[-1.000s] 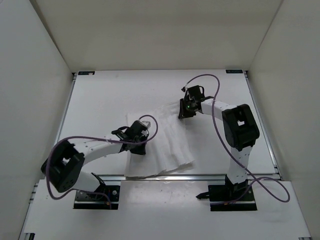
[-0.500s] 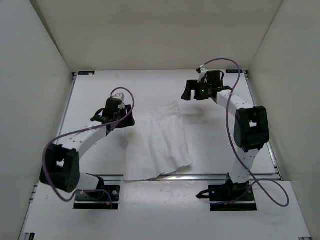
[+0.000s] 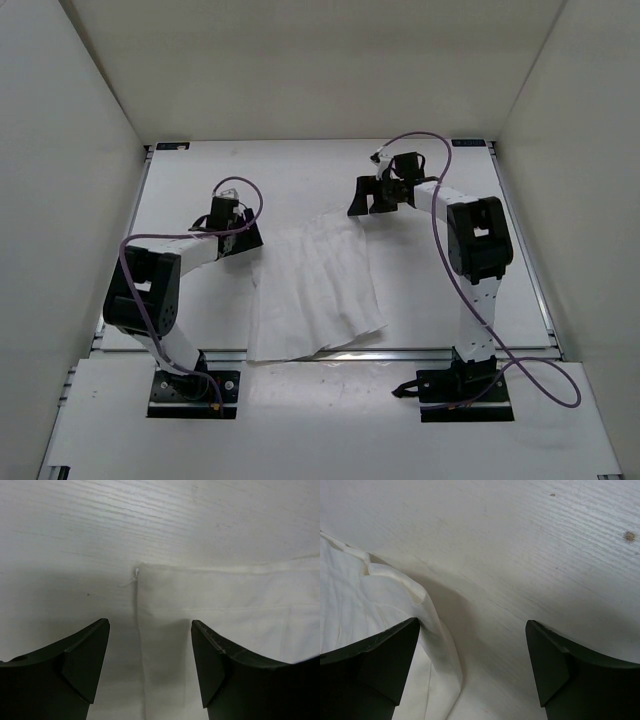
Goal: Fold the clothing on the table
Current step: Flatten the skirt out
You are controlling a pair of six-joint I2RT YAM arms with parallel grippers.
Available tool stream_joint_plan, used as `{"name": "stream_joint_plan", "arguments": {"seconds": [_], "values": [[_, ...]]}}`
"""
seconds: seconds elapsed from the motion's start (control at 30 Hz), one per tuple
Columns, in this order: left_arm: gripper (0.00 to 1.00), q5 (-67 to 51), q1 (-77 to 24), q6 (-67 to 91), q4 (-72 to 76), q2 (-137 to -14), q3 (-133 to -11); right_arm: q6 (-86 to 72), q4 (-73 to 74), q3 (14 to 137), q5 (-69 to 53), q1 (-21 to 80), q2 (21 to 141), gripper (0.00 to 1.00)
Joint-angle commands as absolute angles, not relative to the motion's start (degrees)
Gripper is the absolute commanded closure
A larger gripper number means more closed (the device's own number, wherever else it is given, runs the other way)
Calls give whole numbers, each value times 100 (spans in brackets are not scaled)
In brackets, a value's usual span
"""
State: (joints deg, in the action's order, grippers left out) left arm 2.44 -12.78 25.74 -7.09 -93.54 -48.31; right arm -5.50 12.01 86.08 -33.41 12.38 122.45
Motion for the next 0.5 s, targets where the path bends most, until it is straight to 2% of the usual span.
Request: {"name": "stream_joint_plan", "arguments": {"seconds": [0.0,0.17,0.23,0.33,0.47], "values": [[22,62,-1187,2821,-194,-9421,-4905,-440,1046,8815,-3349,1257,12269,16],[25,97,-1204,2970,-79,-9712,-4966,-544,1125,9087,-3121,1362,12427,22],[25,-96,-1151,3102,-62,-9895,-5045,-545,1247,9202,-3032,1423,12480,28],[31,-395,-1108,3270,-517,-10211,-5570,-545,1327,9325,-3023,1415,12489,31],[36,-88,-1379,3156,-923,-10502,-6055,-667,1310,9299,-3067,1432,12515,44]]}}
